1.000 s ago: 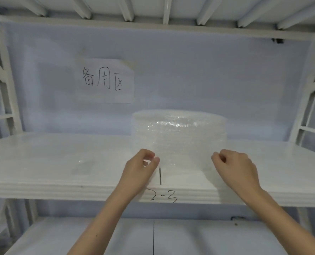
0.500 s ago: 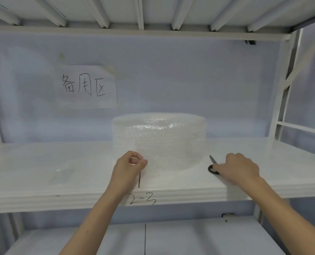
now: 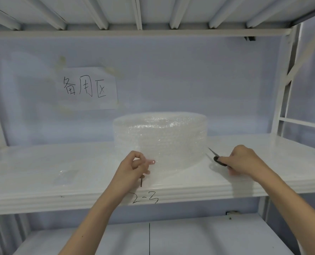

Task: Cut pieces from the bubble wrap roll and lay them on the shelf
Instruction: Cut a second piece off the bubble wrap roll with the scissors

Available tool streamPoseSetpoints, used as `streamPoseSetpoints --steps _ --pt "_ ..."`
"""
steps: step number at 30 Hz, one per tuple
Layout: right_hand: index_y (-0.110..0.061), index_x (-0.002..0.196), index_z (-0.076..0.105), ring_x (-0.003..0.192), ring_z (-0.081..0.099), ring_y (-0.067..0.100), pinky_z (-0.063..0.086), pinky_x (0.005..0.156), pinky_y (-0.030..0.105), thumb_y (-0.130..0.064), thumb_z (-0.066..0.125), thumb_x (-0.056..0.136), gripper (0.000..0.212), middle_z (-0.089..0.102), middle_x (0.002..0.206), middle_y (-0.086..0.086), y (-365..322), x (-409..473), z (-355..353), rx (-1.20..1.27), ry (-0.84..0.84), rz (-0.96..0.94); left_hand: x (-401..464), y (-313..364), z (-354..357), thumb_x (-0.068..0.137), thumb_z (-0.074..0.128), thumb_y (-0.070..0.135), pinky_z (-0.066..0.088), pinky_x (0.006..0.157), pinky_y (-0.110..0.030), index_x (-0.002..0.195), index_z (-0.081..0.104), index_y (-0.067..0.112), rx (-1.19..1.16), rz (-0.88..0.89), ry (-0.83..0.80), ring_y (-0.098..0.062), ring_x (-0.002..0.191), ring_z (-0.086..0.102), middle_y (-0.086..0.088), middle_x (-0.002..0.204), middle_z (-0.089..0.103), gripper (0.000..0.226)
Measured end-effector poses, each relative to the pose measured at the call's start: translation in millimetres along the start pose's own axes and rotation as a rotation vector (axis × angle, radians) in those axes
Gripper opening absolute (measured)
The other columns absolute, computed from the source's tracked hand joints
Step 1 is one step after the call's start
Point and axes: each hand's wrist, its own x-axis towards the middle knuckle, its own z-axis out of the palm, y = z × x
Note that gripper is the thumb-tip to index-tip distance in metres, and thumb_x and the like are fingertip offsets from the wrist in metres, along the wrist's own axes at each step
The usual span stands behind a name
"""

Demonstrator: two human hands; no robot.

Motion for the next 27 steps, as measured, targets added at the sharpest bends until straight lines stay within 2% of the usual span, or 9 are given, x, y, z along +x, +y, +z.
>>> streamPoseSetpoints --steps 1,3,6,8,11,13,19,24,27 --pt "0.003 0.061 0.059 0.054 0.059 0.026 0.049 0.051 0.031 -0.033 0.070 0.084 0.044 0.065 0.059 0.016 6 -3 -4 0.243 -0.033 0.027 0 0 -1 0.094 0.060 0.010 0.050 0.063 -0.023 0.095 0.050 0.013 -0.007 -0.017 0.001 -0.013 0.070 0.066 0.002 0.097 0.079 0.010" --pt "0.013 0.077 0.069 0.070 0.071 0.028 0.063 0.068 0.029 -0.018 0.068 0.088 0.033 0.074 0.087 0.027 15 -13 -10 0.765 -0.136 0.092 1 0 -2 0.090 0.065 0.018 0.048 0.062 -0.025 0.106 0.054 0.020 -0.004 -0.050 -0.020 -0.013 0.070 0.065 0.002 0.096 0.078 0.020" --pt "0.012 0.092 0.066 0.065 0.070 0.021 0.062 0.058 0.025 -0.009 0.060 0.092 0.022 0.069 0.094 0.022 18 -38 -9 1.207 -0.329 0.140 4 -1 1 0.086 0.071 0.023 0.047 0.059 -0.022 0.107 0.064 0.022 0.052 -0.094 -0.047 -0.011 0.063 0.062 0.003 0.086 0.078 0.022" --pt "0.009 0.088 0.066 0.055 0.067 0.020 0.060 0.050 0.027 -0.009 0.061 0.088 0.020 0.065 0.089 0.019 14 -58 1 1.203 -0.479 0.102 4 -1 6 0.083 0.072 0.021 0.043 0.053 -0.021 0.099 0.070 0.018 0.098 -0.110 -0.058 -0.011 0.054 0.055 0.000 0.071 0.073 0.016" --pt "0.005 0.081 0.067 0.052 0.062 0.017 0.056 0.046 0.028 -0.019 0.068 0.074 0.025 0.064 0.079 0.015 5 -88 22 1.069 -0.672 0.016 3 0 12 0.085 0.070 0.019 0.041 0.050 -0.019 0.089 0.073 0.013 0.121 -0.097 -0.064 -0.013 0.056 0.052 -0.005 0.080 0.077 0.008" --pt "0.004 0.080 0.066 0.050 0.060 0.016 0.054 0.044 0.028 -0.021 0.070 0.071 0.026 0.064 0.073 0.012 0 -102 40 1.071 -0.723 0.018 1 2 14 0.091 0.065 0.016 0.041 0.048 -0.014 0.088 0.073 0.011 0.131 -0.086 -0.060 -0.010 0.058 0.054 -0.001 0.082 0.078 0.010" --pt "0.001 0.080 0.065 0.049 0.057 0.016 0.050 0.041 0.027 -0.013 0.073 0.068 0.020 0.063 0.072 0.011 1 -122 86 1.116 -0.811 0.111 -3 3 11 0.090 0.066 0.015 0.042 0.049 -0.017 0.092 0.072 0.008 0.105 -0.106 -0.073 -0.010 0.057 0.053 0.000 0.078 0.077 0.009" --pt "-0.006 0.071 0.056 0.050 0.053 0.022 0.044 0.040 0.026 -0.045 0.073 0.074 0.042 0.060 0.075 0.009 -3 -124 99 1.133 -0.913 0.140 -4 4 9 0.088 0.067 0.016 0.038 0.047 -0.018 0.087 0.072 0.007 0.086 -0.136 -0.012 -0.011 0.051 0.053 -0.005 0.077 0.078 0.010" --pt "-0.008 0.069 0.054 0.053 0.053 0.024 0.043 0.041 0.026 -0.059 0.074 0.062 0.055 0.059 0.074 0.008 -3 -122 100 1.133 -0.999 0.152 -3 5 7 0.088 0.068 0.016 0.035 0.042 -0.018 0.085 0.070 0.004 0.084 -0.134 0.025 -0.009 0.049 0.053 -0.006 0.075 0.077 0.012"
